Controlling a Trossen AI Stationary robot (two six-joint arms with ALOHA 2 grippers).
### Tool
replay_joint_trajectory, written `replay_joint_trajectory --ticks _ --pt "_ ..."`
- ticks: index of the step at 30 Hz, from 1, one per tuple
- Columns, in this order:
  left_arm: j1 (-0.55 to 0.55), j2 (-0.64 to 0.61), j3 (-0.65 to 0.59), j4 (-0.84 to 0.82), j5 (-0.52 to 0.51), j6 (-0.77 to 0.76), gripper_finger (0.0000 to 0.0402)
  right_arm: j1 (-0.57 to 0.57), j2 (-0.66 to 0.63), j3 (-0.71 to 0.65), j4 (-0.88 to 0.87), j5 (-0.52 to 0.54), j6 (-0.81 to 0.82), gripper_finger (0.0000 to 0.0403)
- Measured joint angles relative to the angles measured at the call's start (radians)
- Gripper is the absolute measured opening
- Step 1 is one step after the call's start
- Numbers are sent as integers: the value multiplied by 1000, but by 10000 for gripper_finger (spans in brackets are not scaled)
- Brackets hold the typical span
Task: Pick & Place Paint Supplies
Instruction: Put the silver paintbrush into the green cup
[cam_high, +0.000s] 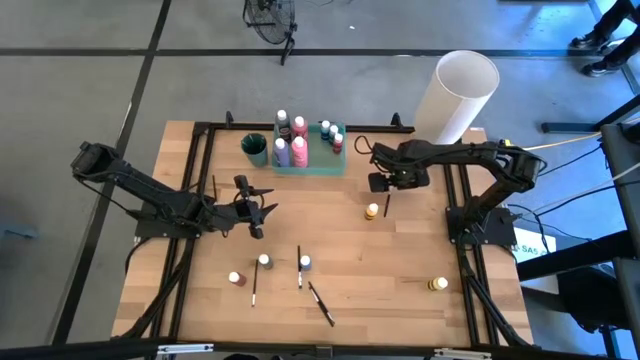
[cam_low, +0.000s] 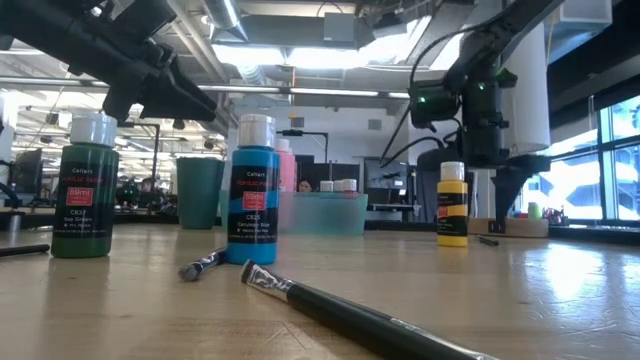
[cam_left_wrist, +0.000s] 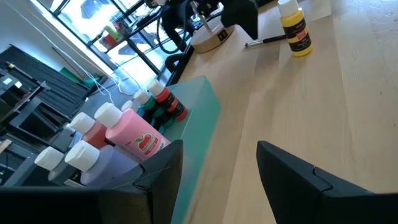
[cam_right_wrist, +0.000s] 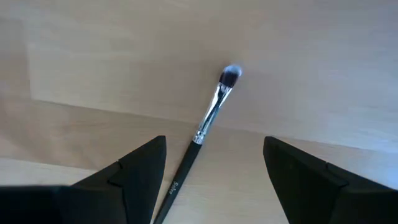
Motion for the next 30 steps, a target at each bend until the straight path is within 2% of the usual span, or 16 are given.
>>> replay_joint_trajectory --ticks 9,20,30 --pt "0 0 0 1 0 0 200 -68 0 -93 153 -25 -4 273" --pt "0 0 0 1 0 0 200 -112 0 -94 196 -49 -2 272" --pt "0 0 0 1 0 0 200 -112 0 -94 188 -53 26 249"
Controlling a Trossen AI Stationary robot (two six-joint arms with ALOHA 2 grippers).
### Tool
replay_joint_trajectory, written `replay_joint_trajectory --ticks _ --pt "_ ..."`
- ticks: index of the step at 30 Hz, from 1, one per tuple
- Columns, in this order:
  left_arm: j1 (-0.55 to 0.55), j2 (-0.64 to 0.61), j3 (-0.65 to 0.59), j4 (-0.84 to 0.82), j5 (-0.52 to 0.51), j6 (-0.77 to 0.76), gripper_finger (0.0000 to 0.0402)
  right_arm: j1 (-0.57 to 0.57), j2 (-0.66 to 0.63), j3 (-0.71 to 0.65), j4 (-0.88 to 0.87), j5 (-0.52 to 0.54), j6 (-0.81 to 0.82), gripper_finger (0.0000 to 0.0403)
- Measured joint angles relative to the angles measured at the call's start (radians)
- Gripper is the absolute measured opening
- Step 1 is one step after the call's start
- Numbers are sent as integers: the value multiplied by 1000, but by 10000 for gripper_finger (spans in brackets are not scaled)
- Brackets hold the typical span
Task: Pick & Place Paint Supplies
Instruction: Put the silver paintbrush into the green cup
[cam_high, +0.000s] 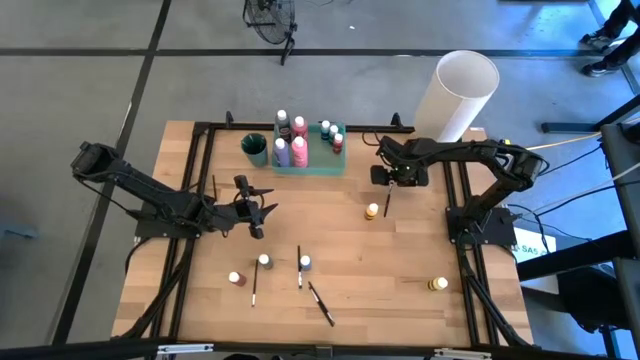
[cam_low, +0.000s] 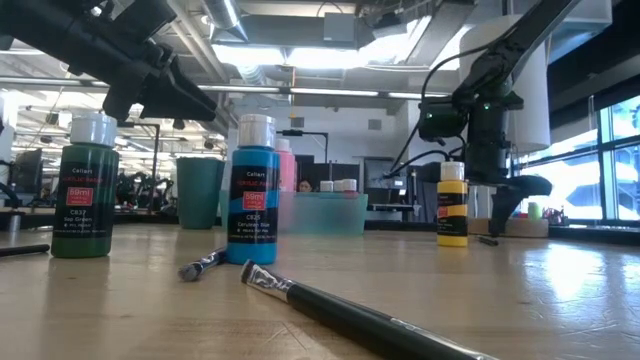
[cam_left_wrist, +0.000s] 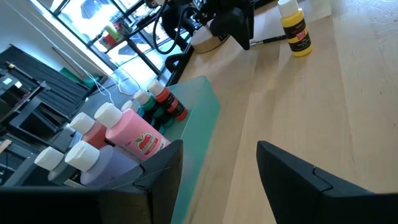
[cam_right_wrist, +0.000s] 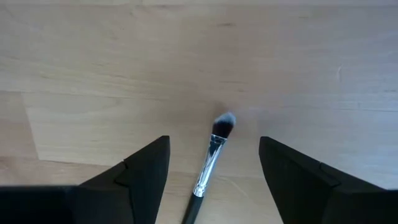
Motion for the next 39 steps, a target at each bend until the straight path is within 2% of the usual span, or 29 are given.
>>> replay_joint_trajectory --ticks 12,20,27,39 --pt "0 0 0 0 0 0 200 -36 2 0 -37 5 17 219" --pt "0 0 0 0 0 0 200 -38 67 9 -42 4 19 198" --pt "0 0 0 0 0 0 200 -41 74 17 -52 9 11 184" --pt "0 0 0 0 0 0 200 -41 75 19 -52 9 7 114"
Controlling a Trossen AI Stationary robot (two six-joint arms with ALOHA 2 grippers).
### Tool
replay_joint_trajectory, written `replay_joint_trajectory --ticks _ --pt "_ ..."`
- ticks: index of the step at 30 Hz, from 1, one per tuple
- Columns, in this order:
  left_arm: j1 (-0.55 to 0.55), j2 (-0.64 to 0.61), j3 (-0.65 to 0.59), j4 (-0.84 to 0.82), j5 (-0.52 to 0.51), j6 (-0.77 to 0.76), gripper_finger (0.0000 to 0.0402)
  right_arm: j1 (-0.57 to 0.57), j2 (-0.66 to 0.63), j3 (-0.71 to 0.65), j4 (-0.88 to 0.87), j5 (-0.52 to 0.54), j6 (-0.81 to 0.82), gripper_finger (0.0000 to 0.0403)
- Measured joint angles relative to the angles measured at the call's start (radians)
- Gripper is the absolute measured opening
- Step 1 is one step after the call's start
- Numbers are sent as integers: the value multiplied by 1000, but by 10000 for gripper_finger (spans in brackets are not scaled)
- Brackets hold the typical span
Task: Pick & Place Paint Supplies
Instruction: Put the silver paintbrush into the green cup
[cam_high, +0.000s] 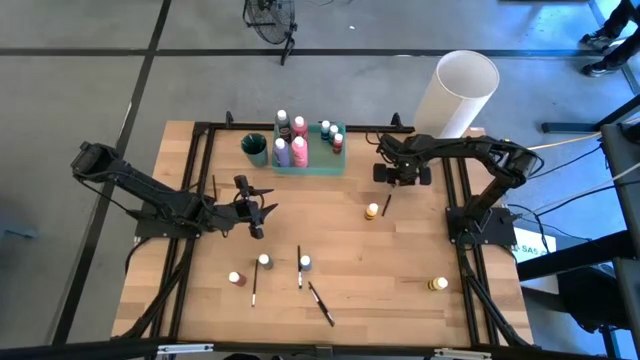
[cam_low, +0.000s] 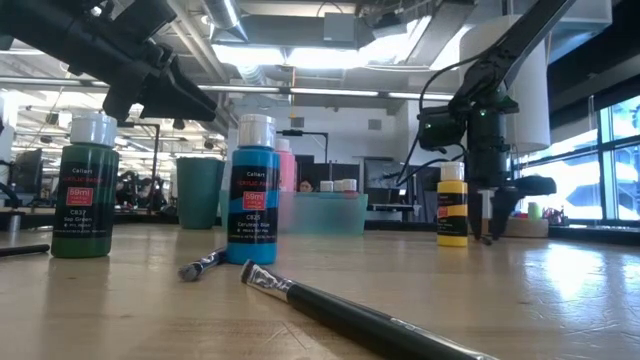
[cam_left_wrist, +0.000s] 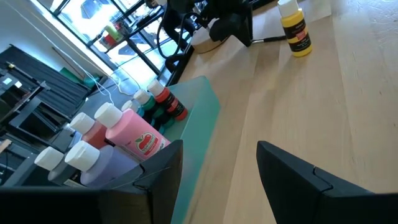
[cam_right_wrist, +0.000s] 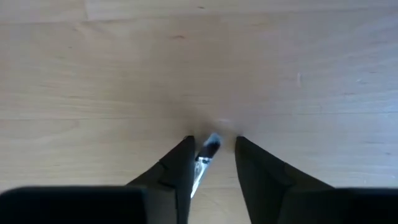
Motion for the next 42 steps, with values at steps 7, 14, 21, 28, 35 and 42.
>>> replay_joint_trajectory --ticks 7,14,21,28,35,42 --pt "0 0 0 0 0 0 200 1 0 0 7 2 -8 74" --pt "0 0 0 0 0 0 200 1 0 -1 17 1 -26 48" --pt "0 0 0 0 0 0 200 1 0 -2 30 -1 -56 20" --pt "0 0 0 0 0 0 200 1 0 -2 35 -1 -138 4" --pt "0 0 0 -1 0 0 200 6 -2 0 42 8 -214 2" --pt "0 0 0 -1 0 0 200 58 11 81 44 67 -248 0"
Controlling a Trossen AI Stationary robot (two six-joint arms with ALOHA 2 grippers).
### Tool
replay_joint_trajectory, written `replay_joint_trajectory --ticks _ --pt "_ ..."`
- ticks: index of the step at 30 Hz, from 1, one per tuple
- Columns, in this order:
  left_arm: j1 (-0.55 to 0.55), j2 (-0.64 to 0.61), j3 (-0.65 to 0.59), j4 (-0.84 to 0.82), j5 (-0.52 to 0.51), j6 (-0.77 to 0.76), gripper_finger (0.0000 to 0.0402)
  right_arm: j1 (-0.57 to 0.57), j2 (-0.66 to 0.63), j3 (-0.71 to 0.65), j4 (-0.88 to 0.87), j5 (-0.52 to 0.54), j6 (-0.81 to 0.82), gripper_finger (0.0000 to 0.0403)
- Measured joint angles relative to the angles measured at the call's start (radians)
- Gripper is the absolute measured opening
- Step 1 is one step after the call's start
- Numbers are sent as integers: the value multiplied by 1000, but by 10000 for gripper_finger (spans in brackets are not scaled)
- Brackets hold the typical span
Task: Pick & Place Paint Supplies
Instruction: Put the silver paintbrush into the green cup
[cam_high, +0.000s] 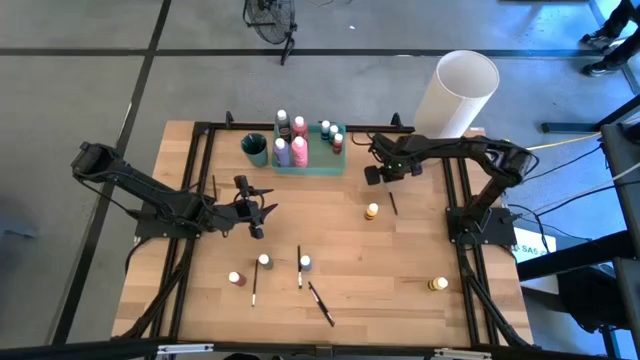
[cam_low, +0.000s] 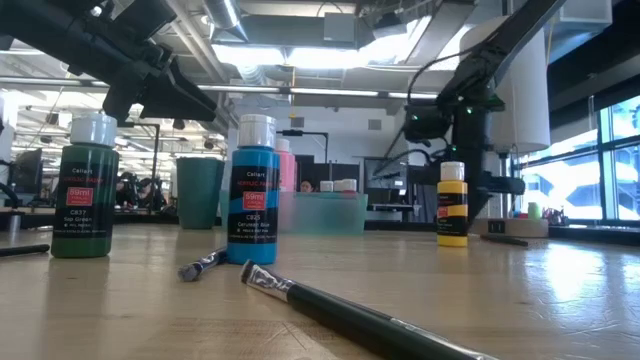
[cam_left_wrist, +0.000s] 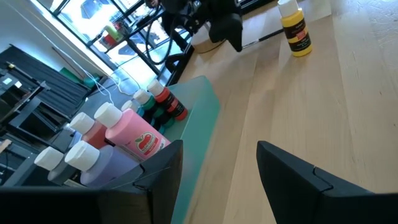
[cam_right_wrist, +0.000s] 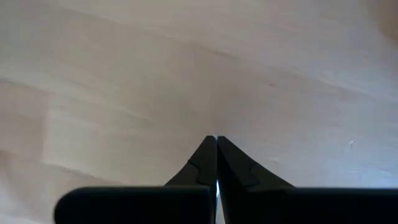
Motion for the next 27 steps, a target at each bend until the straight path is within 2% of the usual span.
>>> replay_joint_trajectory --ticks 12,20,27 --pt "-1 0 0 0 8 0 200 87 -3 131 -154 123 -19 0" --pt "-1 0 0 0 66 -9 200 149 -5 349 -326 265 -48 0" --pt "-1 0 0 1 99 -10 200 227 -6 561 -432 276 -109 0"
